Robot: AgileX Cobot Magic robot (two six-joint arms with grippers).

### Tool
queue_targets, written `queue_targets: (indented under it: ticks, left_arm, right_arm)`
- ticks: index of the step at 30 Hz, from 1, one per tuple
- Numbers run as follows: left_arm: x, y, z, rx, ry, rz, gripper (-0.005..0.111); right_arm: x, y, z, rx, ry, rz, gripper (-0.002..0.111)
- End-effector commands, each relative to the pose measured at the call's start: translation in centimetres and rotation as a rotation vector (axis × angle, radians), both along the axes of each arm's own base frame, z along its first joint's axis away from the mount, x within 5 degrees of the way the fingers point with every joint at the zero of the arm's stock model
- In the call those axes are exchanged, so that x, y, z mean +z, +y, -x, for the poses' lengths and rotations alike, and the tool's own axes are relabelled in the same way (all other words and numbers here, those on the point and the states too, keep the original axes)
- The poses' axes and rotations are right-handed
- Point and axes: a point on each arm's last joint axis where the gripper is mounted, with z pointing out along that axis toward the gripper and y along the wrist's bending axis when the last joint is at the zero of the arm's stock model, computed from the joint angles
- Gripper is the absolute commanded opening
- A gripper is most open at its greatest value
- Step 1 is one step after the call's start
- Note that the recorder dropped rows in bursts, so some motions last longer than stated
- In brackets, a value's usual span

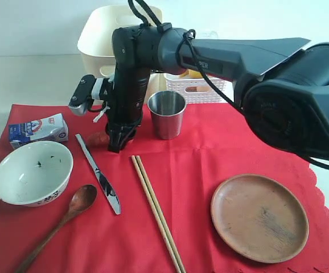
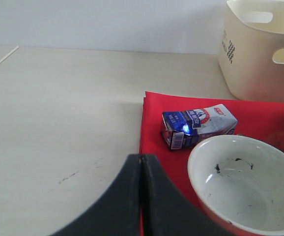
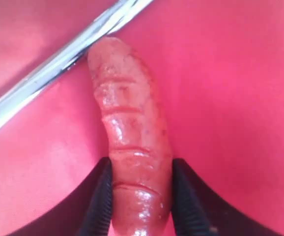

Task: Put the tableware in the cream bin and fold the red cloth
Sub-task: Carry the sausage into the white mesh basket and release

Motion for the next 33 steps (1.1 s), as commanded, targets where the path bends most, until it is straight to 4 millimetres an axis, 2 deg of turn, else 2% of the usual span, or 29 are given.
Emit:
queue_targets:
  ticks: [1, 11, 16, 33]
  left_arm:
    - [0.0, 0.0, 0.0, -0.006, -0.012, 0.001, 0.0]
    - [0.0, 0.0, 0.0, -0.006, -0.012, 0.001, 0.0]
    - [0.0, 0.0, 0.0, -0.006, -0.012, 0.001, 0.0]
    - [0.0, 0.0, 0.0, -0.004, -0.012, 0.001, 0.0]
  right_arm:
    - [2.6, 0.2, 0.0, 0.015, -0.057, -0.027, 0.0]
    - [7.8, 0.0, 0.3, -0.001, -0.129, -0.096, 0.0]
    - [10.1, -0.3, 0.6, -0.108, -0.13, -0.137, 0.0]
    - [16.1, -0.8, 1.2, -0.496, -0.107, -0.336, 0.0]
